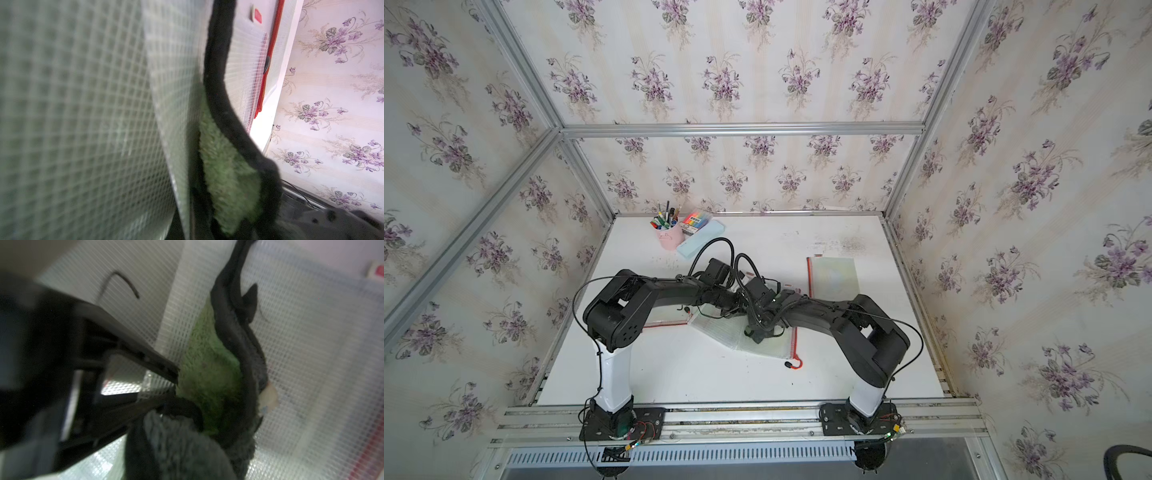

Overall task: Wipe the document bag
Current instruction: Wipe the dirt from the document bag.

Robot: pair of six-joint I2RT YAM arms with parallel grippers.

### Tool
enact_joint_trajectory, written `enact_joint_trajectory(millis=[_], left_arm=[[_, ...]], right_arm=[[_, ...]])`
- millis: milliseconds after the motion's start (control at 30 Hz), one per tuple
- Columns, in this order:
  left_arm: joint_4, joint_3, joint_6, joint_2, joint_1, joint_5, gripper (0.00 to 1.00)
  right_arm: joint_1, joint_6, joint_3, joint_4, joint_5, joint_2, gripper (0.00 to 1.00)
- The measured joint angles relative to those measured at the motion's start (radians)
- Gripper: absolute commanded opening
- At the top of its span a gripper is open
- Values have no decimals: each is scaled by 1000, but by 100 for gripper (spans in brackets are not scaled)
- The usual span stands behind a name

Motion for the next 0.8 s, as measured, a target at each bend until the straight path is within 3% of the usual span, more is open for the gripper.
enact_joint_trajectory(millis=[133, 200, 300, 467, 600, 800], left_arm=[[2, 8, 0, 3, 0, -6, 0], [-3, 11, 5, 3, 0, -8, 0], [-10, 13, 11, 2, -1, -14, 0], [-12, 14, 11, 1, -2, -17, 0], [-21, 21, 11, 3, -2, -17, 0], [-27, 25, 11, 6, -2, -13, 0]], right_arm=[[-73, 22, -1, 7, -44, 20, 9], [-130, 32, -26, 55, -3, -5, 9], [-182, 32, -66, -34, 114, -71, 9], [-80, -1, -68, -90, 108, -142, 11], [50, -26, -30, -29, 17, -85, 11], [-14, 23, -128, 75, -40, -77, 10]])
